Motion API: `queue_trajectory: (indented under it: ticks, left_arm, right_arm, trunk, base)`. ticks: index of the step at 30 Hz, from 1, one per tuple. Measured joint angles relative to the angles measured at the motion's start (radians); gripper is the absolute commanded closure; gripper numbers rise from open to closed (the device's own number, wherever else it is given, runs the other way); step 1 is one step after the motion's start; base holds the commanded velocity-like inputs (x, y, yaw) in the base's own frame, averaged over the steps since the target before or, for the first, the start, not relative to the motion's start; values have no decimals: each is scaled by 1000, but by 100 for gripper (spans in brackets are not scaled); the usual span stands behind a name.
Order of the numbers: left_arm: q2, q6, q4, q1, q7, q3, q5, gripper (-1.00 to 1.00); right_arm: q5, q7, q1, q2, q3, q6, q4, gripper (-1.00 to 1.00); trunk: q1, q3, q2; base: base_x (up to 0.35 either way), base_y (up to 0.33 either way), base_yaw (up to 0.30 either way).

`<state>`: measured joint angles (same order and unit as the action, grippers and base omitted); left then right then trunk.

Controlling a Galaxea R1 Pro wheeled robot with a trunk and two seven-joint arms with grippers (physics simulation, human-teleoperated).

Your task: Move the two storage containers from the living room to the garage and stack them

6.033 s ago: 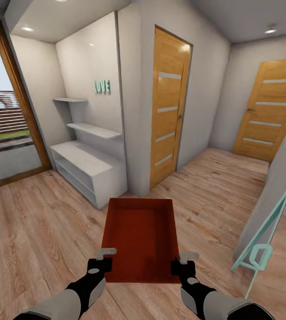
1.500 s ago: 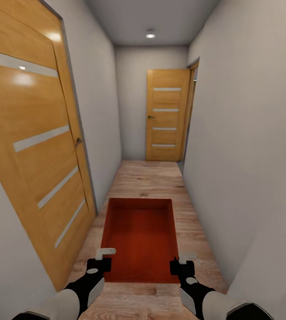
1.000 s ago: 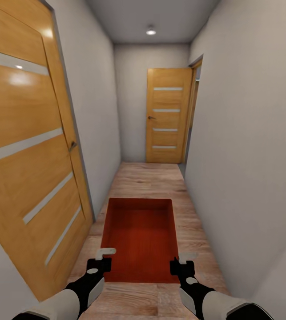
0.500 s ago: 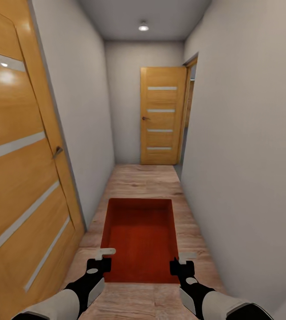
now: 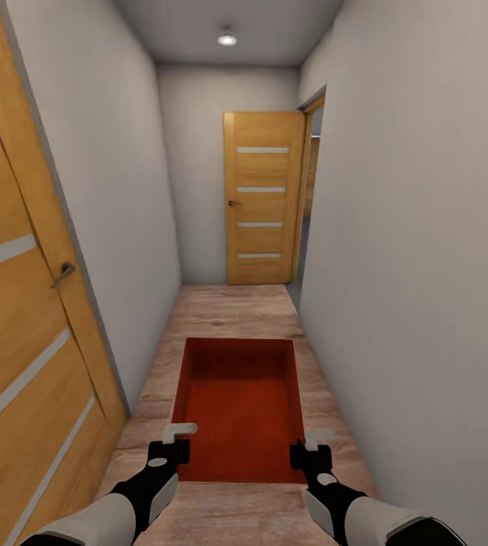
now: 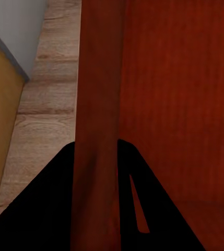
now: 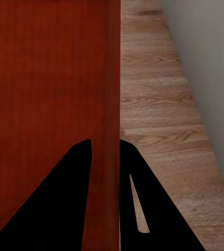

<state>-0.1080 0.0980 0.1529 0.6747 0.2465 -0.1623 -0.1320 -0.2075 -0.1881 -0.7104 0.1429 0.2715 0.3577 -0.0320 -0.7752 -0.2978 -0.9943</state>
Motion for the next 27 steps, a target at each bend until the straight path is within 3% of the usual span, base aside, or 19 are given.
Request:
queue_trajectory:
  ticks: [27]
  left_arm:
    - [-1, 0, -1, 0, 1, 1, 2, 100]
  right_arm:
    - [-1, 1, 0, -1, 0, 1, -1, 100]
  trunk:
    - [0, 0, 0]
  base:
    - [323, 46, 0]
